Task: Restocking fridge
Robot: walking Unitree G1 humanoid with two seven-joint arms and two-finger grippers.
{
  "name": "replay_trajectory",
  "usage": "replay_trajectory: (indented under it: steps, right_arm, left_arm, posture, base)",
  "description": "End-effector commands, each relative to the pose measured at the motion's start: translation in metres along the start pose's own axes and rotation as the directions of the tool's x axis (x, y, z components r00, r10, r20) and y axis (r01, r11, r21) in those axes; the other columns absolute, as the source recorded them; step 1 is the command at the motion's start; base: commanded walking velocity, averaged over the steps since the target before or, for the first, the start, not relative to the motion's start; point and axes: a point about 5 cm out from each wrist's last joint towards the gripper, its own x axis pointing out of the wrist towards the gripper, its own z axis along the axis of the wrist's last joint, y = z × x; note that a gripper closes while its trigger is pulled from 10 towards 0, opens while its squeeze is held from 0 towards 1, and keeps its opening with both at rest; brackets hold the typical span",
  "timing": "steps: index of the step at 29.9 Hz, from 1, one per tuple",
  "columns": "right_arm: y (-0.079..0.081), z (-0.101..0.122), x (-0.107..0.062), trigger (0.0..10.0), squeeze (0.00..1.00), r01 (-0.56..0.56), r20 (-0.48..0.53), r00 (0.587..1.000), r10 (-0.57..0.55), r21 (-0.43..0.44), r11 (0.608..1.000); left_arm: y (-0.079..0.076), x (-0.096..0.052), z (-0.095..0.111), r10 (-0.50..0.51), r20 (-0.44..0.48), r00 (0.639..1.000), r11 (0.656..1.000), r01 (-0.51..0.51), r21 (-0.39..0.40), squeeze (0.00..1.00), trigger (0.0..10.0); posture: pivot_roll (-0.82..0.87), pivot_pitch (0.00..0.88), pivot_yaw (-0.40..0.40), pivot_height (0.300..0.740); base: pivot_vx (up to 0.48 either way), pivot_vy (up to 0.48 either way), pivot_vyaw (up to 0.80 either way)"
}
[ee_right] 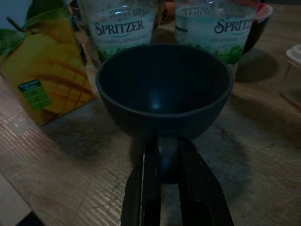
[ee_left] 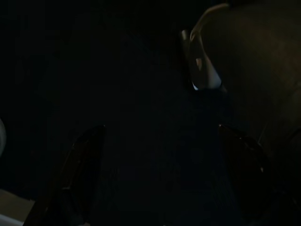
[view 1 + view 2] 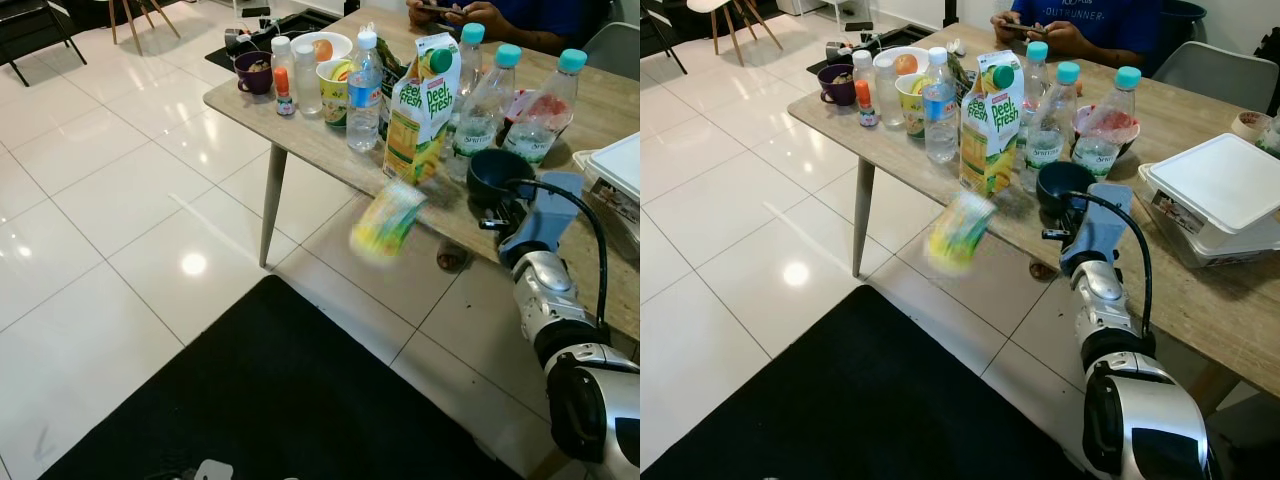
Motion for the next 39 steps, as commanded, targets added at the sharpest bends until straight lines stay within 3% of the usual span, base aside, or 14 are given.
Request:
replay_trajectory:
  steps: [1, 7, 14, 18, 20, 21, 26, 32, 39]
  right_arm:
    - [-0.008, 0.006, 0.000, 0.0, 0.00, 0.020, 0.037, 0.999, -0.021, 0.045, 0.999]
    - [-0.014, 0.013, 0.000, 0.0, 0.00, -0.013, 0.096, 0.995, 0.003, 0.100, 0.995]
    - [-0.013, 0.019, -0.005, 0.0, 0.00, -0.199, 0.177, 0.968, 0.179, 0.103, 0.975]
    - [-0.009, 0.017, -0.010, 0.0, 0.00, -0.317, 0.192, 0.935, 0.297, 0.086, 0.944]
    - [-0.007, 0.012, -0.015, 0.0, 0.00, -0.410, 0.191, 0.900, 0.391, 0.073, 0.909]
    - [-0.007, 0.012, -0.015, 0.0, 0.00, -0.410, 0.191, 0.900, 0.391, 0.073, 0.909]
    - [-0.002, 0.000, -0.029, 0.0, 0.00, -0.546, 0.182, 0.830, 0.528, 0.063, 0.836]
    - [0.003, -0.008, -0.035, 0.0, 0.00, -0.597, 0.159, 0.796, 0.584, 0.055, 0.800]
    - [0.007, -0.016, -0.040, 0.0, 0.00, -0.615, 0.130, 0.786, 0.604, 0.059, 0.787]
  left_arm:
    - [-0.009, 0.001, -0.007, -0.023, -0.026, 0.999, 1.000, 0.023, -0.001, 0.00, 10.0]
    - [-0.011, 0.002, -0.003, -0.028, -0.021, 0.999, 1.000, 0.028, 0.001, 0.00, 10.0]
    - [-0.013, 0.004, 0.004, -0.032, -0.012, 0.999, 0.999, 0.032, 0.004, 0.00, 10.0]
    - [-0.013, 0.005, 0.008, -0.033, -0.007, 0.999, 0.999, 0.033, 0.008, 0.00, 10.0]
    - [-0.013, 0.006, 0.011, -0.034, -0.002, 0.999, 0.999, 0.034, 0.011, 0.00, 10.0]
    - [-0.013, 0.006, 0.011, -0.034, -0.002, 0.999, 0.999, 0.034, 0.011, 0.00, 10.0]
    - [-0.014, 0.007, 0.016, -0.037, 0.003, 0.999, 0.999, 0.037, 0.018, 0.00, 10.0]
    - [-0.013, 0.007, 0.020, -0.039, 0.008, 0.999, 0.999, 0.039, 0.024, 0.00, 10.0]
    - [-0.013, 0.008, 0.022, -0.039, 0.009, 0.999, 0.999, 0.039, 0.030, 0.00, 10.0]
  posture:
    - [0.08, 0.148, 0.019, 0.740]
    - [0.06, 0.137, 0.019, 0.740]
    - [0.05, 0.122, 0.018, 0.740]
    - [0.03, 0.110, 0.018, 0.740]
    - [0.02, 0.103, 0.017, 0.740]
    - [0.02, 0.103, 0.017, 0.740]
    - [0.01, 0.095, 0.020, 0.740]
    - [0.00, 0.091, 0.025, 0.740]
    - [-0.01, 0.086, 0.026, 0.740]
  base:
    - [0.000, 0.000, 0.00]
    - [0.000, 0.000, 0.00]
    - [0.000, 0.000, 0.00]
    - [0.000, 0.000, 0.00]
    - [0.000, 0.000, 0.00]
    - [0.000, 0.000, 0.00]
    - [0.000, 0.000, 0.00]
    - [0.000, 0.000, 0.00]
    - [0.000, 0.000, 0.00]
